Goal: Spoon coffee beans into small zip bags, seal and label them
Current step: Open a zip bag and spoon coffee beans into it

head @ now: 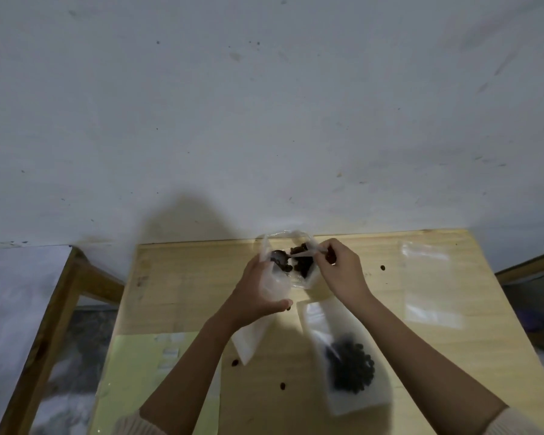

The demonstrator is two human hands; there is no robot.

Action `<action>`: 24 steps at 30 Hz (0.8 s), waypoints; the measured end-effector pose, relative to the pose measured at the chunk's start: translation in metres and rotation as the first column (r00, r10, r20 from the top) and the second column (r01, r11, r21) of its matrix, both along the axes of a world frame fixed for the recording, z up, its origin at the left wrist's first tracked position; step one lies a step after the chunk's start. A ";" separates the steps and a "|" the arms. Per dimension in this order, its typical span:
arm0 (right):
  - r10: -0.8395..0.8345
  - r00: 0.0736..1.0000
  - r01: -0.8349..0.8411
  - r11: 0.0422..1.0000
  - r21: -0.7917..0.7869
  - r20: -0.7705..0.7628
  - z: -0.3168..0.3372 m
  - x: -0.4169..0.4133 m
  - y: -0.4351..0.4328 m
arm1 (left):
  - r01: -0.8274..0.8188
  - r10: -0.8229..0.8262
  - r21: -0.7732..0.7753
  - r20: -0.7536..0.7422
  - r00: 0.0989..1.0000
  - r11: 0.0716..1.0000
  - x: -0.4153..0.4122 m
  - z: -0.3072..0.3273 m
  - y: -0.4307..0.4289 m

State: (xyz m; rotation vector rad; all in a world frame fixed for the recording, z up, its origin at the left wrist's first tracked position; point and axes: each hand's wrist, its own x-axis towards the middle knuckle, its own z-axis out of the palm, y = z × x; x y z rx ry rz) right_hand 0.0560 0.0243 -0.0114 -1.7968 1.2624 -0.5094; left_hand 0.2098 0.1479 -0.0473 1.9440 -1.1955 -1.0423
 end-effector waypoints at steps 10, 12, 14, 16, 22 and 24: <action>0.002 0.973 0.007 0.999 -0.039 0.231 -0.010 0.003 0.010 | -0.146 0.145 -0.059 -0.008 0.989 0.988 -0.019 0.004 0.009; -0.036 0.963 0.036 0.999 0.006 0.266 -0.008 0.004 0.008 | -0.157 0.157 -0.069 0.001 0.988 0.985 -0.022 0.005 0.011; -0.081 0.951 0.068 0.996 0.052 0.300 -0.007 0.004 0.009 | -0.164 0.164 -0.087 0.000 0.986 0.983 -0.023 0.009 0.012; -0.109 0.937 0.095 0.994 0.059 0.332 -0.008 0.001 0.013 | -0.170 0.170 -0.121 -0.010 0.985 0.978 -0.022 0.011 0.012; 0.063 0.936 0.038 0.960 -0.277 0.346 -0.011 -0.021 0.027 | -0.242 0.249 -0.196 0.012 0.969 0.950 -0.014 0.014 0.010; 0.076 0.949 0.026 0.949 -0.314 0.306 -0.015 -0.025 0.032 | -0.221 0.232 -0.201 0.036 0.972 0.954 -0.015 0.015 0.008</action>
